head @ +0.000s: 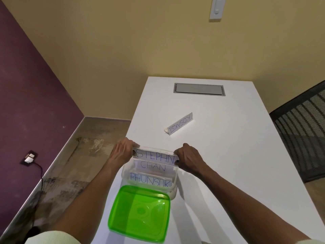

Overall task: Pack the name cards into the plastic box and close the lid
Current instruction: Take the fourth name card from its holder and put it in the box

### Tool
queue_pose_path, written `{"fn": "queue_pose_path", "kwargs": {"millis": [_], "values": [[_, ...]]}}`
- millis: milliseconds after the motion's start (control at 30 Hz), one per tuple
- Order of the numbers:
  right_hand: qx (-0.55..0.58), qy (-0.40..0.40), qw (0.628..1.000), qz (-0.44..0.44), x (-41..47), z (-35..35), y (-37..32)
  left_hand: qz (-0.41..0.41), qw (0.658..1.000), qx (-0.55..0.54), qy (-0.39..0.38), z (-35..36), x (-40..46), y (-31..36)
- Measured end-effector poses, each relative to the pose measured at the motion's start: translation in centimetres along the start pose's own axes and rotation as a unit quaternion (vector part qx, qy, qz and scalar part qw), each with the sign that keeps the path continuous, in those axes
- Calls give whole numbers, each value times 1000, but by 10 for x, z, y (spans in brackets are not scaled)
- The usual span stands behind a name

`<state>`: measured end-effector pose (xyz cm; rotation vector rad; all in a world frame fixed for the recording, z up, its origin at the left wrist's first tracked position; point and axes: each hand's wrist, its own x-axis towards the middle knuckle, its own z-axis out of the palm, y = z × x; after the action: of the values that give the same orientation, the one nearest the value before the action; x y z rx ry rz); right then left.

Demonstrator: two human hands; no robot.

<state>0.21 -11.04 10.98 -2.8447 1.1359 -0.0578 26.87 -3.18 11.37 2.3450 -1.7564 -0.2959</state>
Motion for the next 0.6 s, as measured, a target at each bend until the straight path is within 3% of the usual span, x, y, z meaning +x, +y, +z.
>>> {"fn": "queue_pose_path", "kwargs": {"millis": [200, 600], "values": [[2, -14, 1000, -15, 16, 15, -10, -9, 1000, 23, -19, 13, 6, -19], [-19, -47, 998, -49, 29, 30, -19, 51, 985, 147, -69, 38, 19, -22]]}}
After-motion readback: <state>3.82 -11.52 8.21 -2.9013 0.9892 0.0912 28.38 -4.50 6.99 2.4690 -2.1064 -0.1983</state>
